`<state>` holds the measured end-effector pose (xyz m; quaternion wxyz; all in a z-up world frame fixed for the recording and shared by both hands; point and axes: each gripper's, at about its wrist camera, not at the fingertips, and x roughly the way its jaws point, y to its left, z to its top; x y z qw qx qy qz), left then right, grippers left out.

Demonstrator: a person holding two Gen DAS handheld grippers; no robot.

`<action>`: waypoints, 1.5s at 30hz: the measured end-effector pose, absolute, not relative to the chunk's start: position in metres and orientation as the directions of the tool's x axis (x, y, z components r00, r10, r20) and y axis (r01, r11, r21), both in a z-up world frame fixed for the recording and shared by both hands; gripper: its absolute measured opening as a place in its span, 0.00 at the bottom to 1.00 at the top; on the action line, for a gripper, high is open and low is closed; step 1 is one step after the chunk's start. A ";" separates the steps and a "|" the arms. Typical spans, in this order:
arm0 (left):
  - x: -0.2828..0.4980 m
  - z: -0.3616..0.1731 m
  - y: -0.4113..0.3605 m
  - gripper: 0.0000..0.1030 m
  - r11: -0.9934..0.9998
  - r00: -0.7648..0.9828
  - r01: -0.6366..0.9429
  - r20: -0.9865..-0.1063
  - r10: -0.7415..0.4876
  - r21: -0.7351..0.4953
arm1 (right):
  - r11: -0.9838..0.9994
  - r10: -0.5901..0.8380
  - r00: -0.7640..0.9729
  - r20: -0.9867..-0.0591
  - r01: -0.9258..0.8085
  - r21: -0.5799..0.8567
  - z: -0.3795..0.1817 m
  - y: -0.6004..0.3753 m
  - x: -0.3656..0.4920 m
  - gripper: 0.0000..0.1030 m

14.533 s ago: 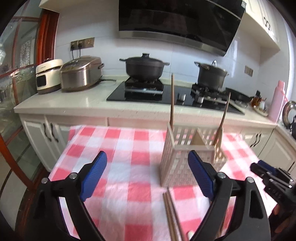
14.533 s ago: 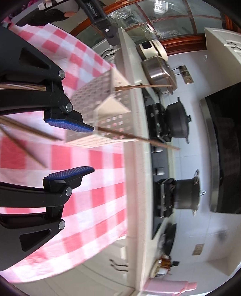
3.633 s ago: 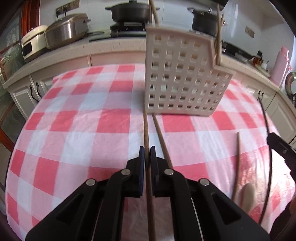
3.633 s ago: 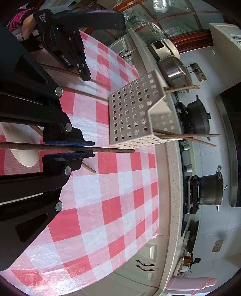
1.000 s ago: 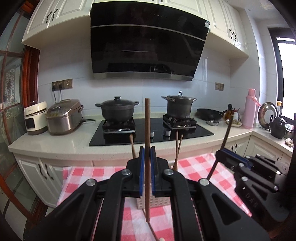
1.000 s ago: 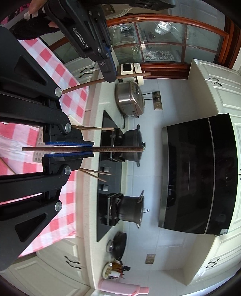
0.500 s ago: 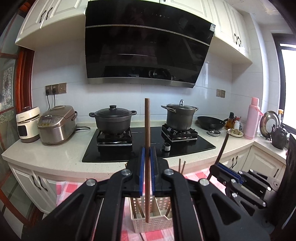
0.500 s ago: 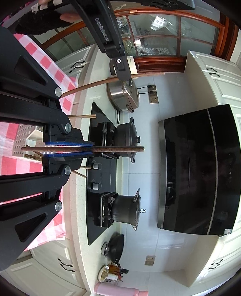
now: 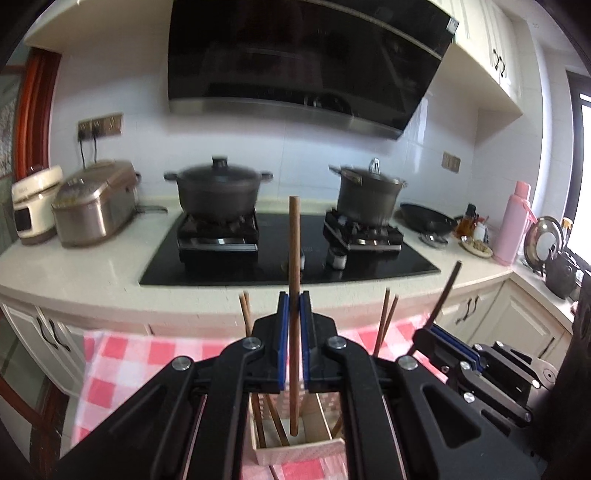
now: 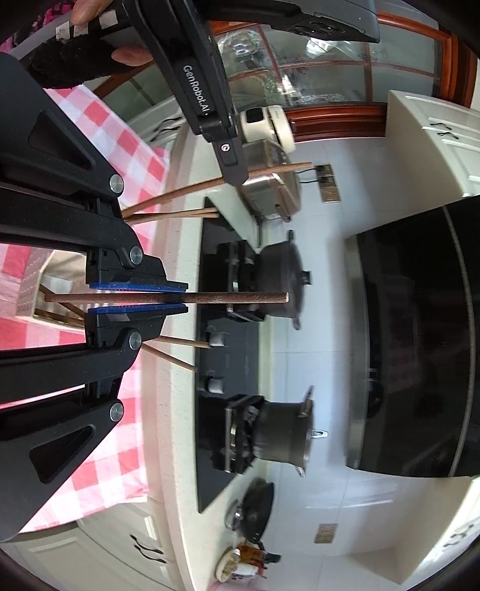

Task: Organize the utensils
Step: 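Lower the chopsticks into the caddy and open both grippers, then withdraw both grippers and move them down to the remaining chopsticks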

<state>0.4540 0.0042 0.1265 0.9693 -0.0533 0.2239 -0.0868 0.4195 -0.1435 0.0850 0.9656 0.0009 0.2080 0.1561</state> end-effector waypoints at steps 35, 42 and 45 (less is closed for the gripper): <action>0.372 0.075 0.026 0.71 0.999 0.922 -0.020 -0.388 0.005 -0.034 | 0.973 0.231 0.847 -0.480 -0.214 0.090 0.038 -0.174 0.380 0.26; 0.341 0.040 0.017 0.89 0.999 0.917 -0.046 -0.395 0.047 0.014 | 0.975 0.219 0.832 -0.509 -0.196 0.100 0.013 -0.183 0.355 0.37; 0.331 0.023 0.015 0.92 0.999 0.907 -0.044 -0.417 0.048 0.020 | 0.976 0.217 0.824 -0.523 -0.192 0.104 0.002 -0.184 0.344 0.40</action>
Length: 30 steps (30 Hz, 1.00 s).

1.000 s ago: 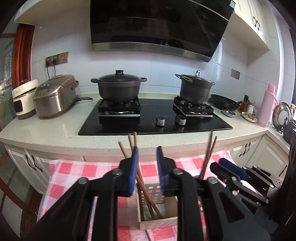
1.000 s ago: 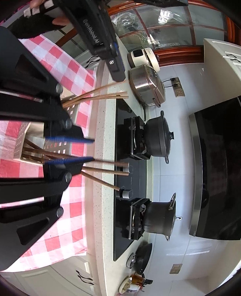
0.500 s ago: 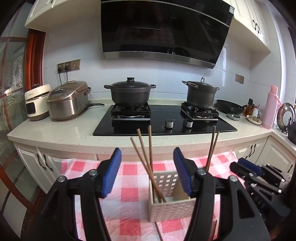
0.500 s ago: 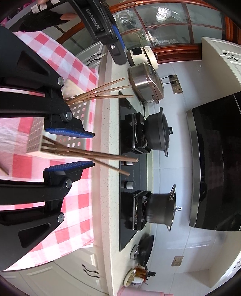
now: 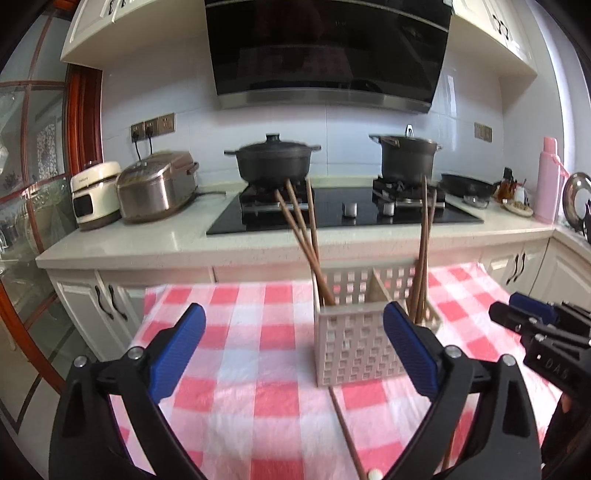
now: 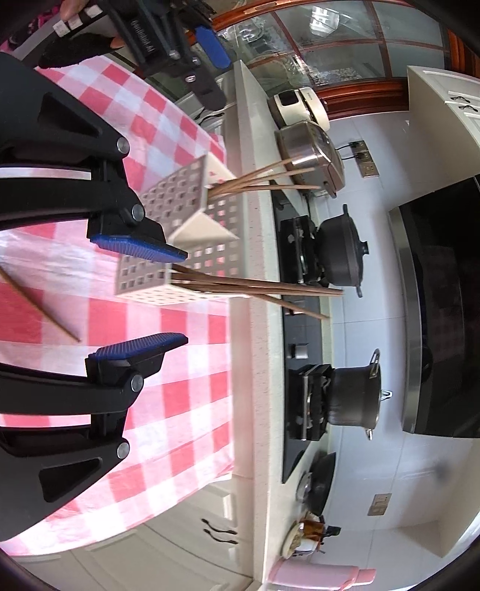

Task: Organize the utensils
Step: 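Withdraw both grippers and move them down to the remaining chopsticks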

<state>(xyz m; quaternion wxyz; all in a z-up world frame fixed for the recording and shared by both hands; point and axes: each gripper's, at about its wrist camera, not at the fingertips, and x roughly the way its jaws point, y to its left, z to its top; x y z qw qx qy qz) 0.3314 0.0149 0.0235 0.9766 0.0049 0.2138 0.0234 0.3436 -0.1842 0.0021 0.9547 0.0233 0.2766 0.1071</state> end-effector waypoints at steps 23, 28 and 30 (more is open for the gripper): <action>0.297 -0.071 0.041 0.93 0.996 0.837 -0.088 -0.541 0.088 0.026 | 0.988 0.155 0.679 -0.718 -0.089 0.128 -0.107 -0.191 0.321 0.44; 0.298 -0.077 0.043 0.93 0.996 0.833 -0.084 -0.546 0.087 0.032 | 0.990 0.141 0.656 -0.742 -0.079 0.118 -0.117 -0.186 0.326 0.44; 0.299 -0.078 0.044 0.93 0.996 0.831 -0.081 -0.550 0.083 0.028 | 0.990 0.142 0.652 -0.745 -0.079 0.119 -0.117 -0.185 0.329 0.44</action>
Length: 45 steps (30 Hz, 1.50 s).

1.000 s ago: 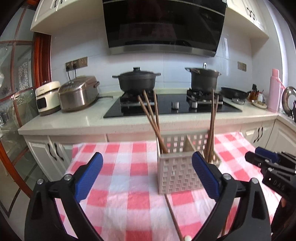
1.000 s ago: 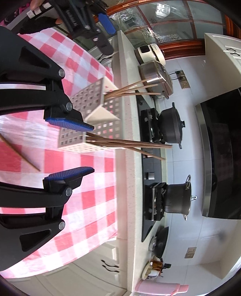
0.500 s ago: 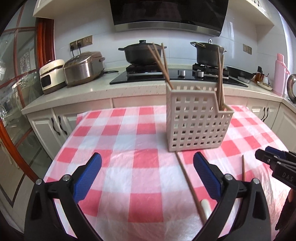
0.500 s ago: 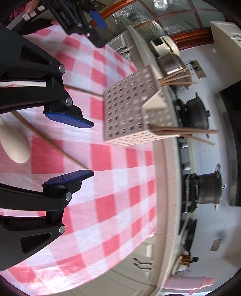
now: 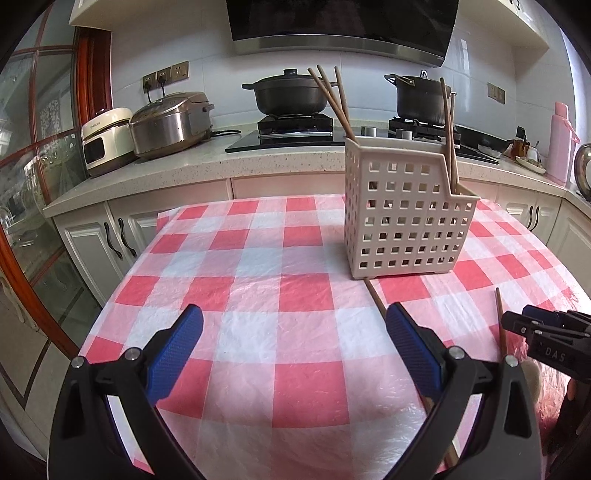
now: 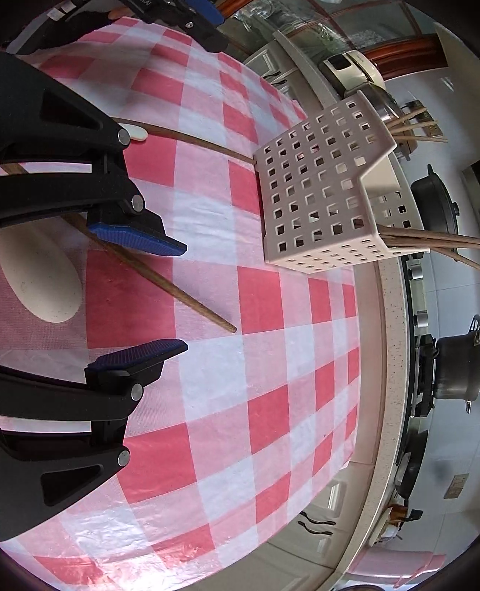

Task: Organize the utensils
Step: 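Withdraw both grippers and move them down to the remaining chopsticks, then close the right gripper on a chopstick while the left gripper grasps another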

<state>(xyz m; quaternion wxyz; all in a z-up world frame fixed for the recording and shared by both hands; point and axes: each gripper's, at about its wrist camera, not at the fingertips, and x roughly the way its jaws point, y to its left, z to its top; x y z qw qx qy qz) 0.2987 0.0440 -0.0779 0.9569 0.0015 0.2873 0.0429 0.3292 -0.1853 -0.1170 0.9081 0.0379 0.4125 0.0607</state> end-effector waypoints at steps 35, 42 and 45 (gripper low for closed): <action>0.307 -0.101 0.049 0.93 0.997 0.794 -0.072 -0.604 0.065 0.011 | 0.988 0.087 0.620 -0.780 -0.156 -0.013 -0.125 -0.137 0.336 0.14; 0.308 -0.102 0.044 0.93 0.998 0.788 -0.068 -0.612 0.065 0.018 | 0.989 0.108 0.620 -0.777 -0.147 0.021 -0.125 -0.142 0.338 0.09; 0.311 -0.102 0.039 0.93 0.998 0.781 -0.057 -0.622 0.054 0.015 | 0.990 0.135 0.624 -0.769 -0.123 0.074 -0.124 -0.153 0.339 0.07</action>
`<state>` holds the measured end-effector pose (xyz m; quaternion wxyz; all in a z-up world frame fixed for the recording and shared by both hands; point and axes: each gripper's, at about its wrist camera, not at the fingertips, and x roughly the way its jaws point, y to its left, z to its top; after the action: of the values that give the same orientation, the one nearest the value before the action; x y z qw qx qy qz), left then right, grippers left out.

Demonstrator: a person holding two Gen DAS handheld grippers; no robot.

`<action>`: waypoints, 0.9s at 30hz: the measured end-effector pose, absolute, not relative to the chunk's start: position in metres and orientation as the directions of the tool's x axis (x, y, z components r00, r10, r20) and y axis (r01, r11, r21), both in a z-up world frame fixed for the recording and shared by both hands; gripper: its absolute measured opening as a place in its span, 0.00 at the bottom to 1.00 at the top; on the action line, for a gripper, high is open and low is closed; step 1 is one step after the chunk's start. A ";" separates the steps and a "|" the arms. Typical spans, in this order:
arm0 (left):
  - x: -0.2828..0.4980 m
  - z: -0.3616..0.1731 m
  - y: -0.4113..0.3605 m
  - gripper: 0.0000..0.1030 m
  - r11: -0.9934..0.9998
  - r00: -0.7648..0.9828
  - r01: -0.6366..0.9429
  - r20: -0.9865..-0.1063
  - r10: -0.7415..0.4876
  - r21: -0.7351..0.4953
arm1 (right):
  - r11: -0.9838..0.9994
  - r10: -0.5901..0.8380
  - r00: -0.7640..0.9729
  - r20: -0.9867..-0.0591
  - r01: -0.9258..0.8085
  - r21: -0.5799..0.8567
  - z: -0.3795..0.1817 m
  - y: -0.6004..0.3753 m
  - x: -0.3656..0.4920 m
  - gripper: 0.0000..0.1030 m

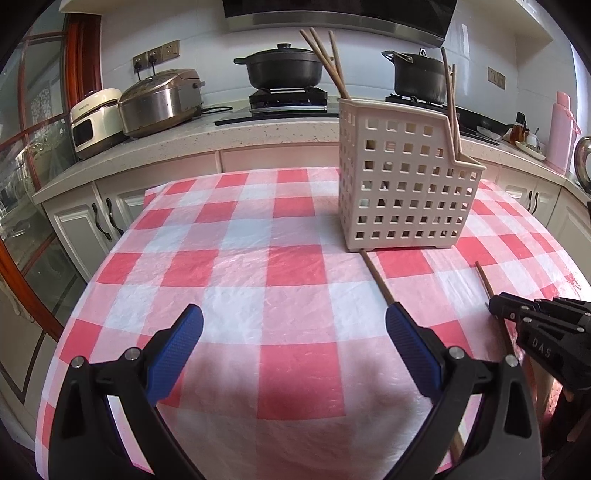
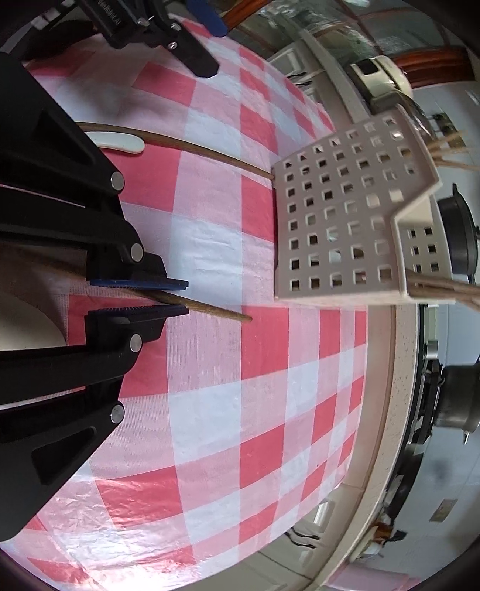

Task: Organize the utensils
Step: 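Close the right gripper on a chopstick while the left gripper grasps another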

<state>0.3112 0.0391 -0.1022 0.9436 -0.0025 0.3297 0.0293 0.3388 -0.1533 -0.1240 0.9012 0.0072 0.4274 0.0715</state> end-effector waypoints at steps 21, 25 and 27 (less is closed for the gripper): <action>0.381 -0.135 -0.016 0.45 1.000 0.630 -0.001 -0.776 -0.009 -0.012 | 0.958 0.274 0.664 -0.696 -0.128 0.255 -0.116 -0.178 0.332 0.07; 0.378 -0.134 -0.025 0.29 1.000 0.636 0.026 -0.772 -0.009 0.010 | 0.954 0.286 0.665 -0.690 -0.132 0.268 -0.116 -0.179 0.331 0.07; 0.375 -0.134 -0.029 0.19 0.999 0.639 0.046 -0.769 -0.015 0.018 | 0.953 0.288 0.667 -0.687 -0.132 0.272 -0.116 -0.179 0.330 0.07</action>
<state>0.3746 -0.0286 -0.1335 0.9052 0.0181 0.4242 -0.0168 0.3303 -0.1790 -0.1158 0.9075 0.0996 0.3914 0.1159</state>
